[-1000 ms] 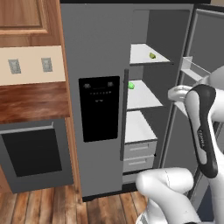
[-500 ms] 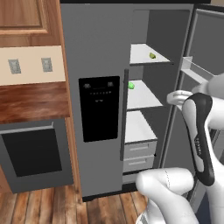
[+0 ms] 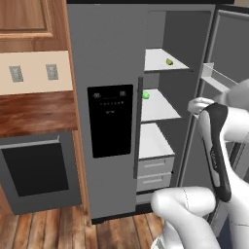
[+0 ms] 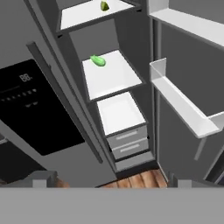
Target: Take the lemon wedge from the fridge and place it on the plate with fish on the dining counter.
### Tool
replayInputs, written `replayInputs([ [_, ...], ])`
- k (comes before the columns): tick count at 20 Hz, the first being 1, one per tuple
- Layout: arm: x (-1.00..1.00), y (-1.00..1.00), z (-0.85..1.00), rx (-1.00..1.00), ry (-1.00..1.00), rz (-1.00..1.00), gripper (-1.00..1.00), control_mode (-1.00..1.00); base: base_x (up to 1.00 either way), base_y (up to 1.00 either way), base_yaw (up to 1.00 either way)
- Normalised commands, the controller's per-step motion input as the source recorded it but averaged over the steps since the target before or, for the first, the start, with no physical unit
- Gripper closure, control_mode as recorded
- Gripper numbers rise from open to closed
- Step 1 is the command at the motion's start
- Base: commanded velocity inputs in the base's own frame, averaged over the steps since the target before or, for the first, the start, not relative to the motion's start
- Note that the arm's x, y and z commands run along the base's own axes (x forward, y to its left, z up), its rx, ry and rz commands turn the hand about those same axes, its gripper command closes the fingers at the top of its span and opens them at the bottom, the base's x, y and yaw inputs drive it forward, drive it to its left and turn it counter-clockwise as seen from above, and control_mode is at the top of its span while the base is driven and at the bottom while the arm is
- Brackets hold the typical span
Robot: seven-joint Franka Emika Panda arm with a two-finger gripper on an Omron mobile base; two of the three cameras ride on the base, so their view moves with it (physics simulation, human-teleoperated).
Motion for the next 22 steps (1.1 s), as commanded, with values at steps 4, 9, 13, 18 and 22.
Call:
replayInputs([
  [4,0.11,0.00,0.00,0.00,0.00,-0.06,-1.00,-1.00,0.00,0.00,0.00],
  [9,0.19,0.00,0.00,0.00,0.00,0.00,-1.00,-1.00,0.00,0.00,0.00],
  [13,0.51,0.00,0.00,0.00,0.00,0.00,-1.00,-1.00,0.00,0.00,0.00],
  [18,0.67,-0.02,0.00,0.00,0.00,0.00,-1.00,-1.00,0.00,0.00,0.00],
  [22,0.53,-0.04,0.00,0.00,0.00,0.00,-1.00,-1.00,0.00,0.00,0.00],
])
